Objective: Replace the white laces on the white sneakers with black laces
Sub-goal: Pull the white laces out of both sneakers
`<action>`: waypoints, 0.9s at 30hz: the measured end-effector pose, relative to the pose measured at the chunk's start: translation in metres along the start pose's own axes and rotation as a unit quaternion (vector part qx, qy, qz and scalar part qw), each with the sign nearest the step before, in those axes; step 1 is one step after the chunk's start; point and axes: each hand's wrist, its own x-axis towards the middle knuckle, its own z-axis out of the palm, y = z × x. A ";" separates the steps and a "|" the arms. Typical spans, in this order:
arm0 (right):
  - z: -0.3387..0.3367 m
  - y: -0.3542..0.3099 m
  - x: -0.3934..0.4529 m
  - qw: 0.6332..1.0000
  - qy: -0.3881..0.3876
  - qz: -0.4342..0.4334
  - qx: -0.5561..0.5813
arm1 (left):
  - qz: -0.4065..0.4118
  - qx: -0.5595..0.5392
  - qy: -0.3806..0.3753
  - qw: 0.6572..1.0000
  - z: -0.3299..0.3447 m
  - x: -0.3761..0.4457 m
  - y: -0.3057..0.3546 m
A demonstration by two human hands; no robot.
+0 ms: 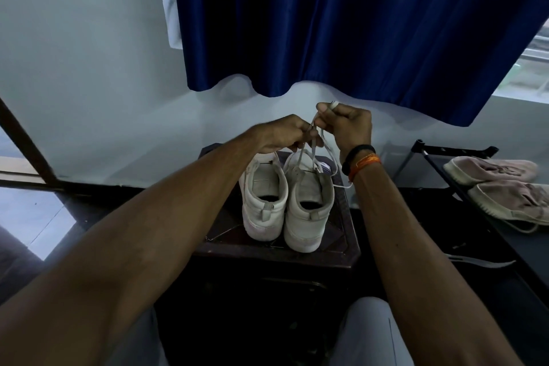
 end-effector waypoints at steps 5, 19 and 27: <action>-0.006 0.014 -0.009 0.998 0.007 0.041 -0.044 | -0.024 -0.094 0.040 0.995 0.004 0.002 -0.006; 0.011 0.028 -0.028 0.915 -0.027 0.096 -0.390 | 0.001 -0.010 0.100 0.995 0.016 0.017 -0.003; 0.013 0.034 -0.026 0.903 -0.003 0.108 -0.416 | -0.018 0.012 0.111 0.994 0.018 0.015 -0.006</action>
